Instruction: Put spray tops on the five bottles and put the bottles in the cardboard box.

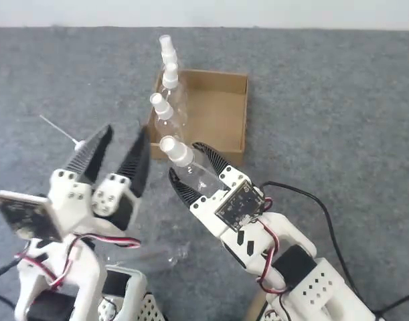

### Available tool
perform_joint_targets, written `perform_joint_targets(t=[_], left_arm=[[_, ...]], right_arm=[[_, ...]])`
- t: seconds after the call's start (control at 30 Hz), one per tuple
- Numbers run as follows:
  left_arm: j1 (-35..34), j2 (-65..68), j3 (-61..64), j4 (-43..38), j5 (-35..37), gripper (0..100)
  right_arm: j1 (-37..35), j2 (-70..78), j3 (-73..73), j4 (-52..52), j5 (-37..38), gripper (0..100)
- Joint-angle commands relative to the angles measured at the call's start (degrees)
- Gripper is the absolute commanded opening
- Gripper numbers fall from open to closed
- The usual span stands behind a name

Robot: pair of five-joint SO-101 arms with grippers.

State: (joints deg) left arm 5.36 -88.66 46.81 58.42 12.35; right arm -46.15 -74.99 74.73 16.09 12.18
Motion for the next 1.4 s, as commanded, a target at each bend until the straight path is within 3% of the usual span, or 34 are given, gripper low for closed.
perform_joint_targets(t=[0.0,0.17,0.43,0.57,0.83,1.37], left_arm=[[-6.86,-0.18,-1.19,-2.99,5.01,17],[-7.82,0.00,7.78,-11.08,5.89,17],[-2.02,0.35,15.87,-18.37,5.54,17],[0.62,0.35,16.31,-18.11,4.66,17],[12.13,0.35,16.40,-14.68,-5.36,17],[12.48,-0.18,14.64,-13.71,-9.58,17]], right_arm=[[0.66,-1.01,-0.97,-1.54,0.53,3.3],[0.57,-3.91,-0.62,-1.10,0.09,3.3],[0.31,-10.24,1.76,-0.75,0.35,3.3],[0.31,-10.33,1.58,-0.40,0.44,3.3],[0.31,-10.33,1.67,-0.40,0.26,3.3],[0.48,-10.33,1.67,-0.40,0.18,3.3]])
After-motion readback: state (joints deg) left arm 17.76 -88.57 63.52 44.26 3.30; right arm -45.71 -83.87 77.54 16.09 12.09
